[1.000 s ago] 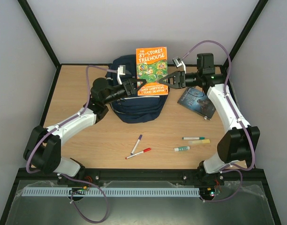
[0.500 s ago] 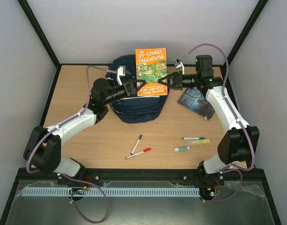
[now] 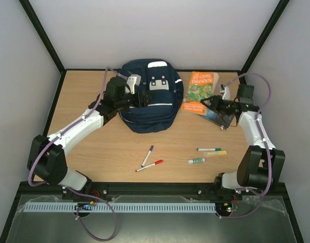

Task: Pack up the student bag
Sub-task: Pick up the book from the center of the board, then place the book in the student bag.

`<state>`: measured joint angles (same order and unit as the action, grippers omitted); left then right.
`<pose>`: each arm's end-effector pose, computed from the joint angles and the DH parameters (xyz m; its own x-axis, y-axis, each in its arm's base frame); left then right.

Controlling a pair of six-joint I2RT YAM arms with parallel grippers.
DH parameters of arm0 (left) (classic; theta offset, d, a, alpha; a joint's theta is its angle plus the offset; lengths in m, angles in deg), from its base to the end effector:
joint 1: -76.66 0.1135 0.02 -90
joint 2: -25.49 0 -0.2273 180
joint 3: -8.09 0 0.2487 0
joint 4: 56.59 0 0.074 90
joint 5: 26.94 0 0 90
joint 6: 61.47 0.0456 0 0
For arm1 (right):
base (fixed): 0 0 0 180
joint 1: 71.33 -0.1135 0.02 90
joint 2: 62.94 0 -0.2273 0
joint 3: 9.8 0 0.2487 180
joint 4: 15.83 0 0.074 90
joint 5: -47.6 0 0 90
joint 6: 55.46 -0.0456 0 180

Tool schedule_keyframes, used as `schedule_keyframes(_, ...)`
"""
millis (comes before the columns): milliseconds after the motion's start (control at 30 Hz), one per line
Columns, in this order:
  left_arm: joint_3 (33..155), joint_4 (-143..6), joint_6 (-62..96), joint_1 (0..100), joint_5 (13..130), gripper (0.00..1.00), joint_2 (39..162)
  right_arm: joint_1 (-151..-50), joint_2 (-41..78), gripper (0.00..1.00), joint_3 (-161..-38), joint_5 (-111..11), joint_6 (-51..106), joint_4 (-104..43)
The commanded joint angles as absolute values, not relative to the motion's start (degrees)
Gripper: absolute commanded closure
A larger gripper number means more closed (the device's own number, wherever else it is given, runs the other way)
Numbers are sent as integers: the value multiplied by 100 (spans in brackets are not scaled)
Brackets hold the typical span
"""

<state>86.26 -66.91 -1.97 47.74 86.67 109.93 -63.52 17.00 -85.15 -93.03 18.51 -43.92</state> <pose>0.3029 -0.1882 0.2795 -0.6107 -0.1939 -0.7677 0.5444 0.6012 -0.5849 0.3167 -0.0079 0.2618 -0.6684 0.2685 -0.6937 -0.3890 0.6687 0.6336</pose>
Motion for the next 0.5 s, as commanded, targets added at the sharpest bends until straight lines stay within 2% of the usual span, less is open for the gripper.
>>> schedule_keyframes(0,9113,-8699,1815,4687,7350,31,10974,-6100,1132,99,-7984,-8884,2798,-4173)
schedule_keyframes(67,9252,-9194,2333,4442,6324,31,11006,-6021,978,99,-7672,-8948,2815,-4007)
schedule_keyframes(133,9128,-9287,2680,4197,5861,31,10965,-5962,880,99,-7524,-9002,2804,-3897)
schedule_keyframes(267,8962,-9334,3189,3829,6033,32,11113,-5942,845,99,-7457,-9146,2784,-3823)
schedule_keyframes(467,9527,-9791,3469,3457,6260,34,11914,-5933,743,99,-7430,-9160,2860,-3821)
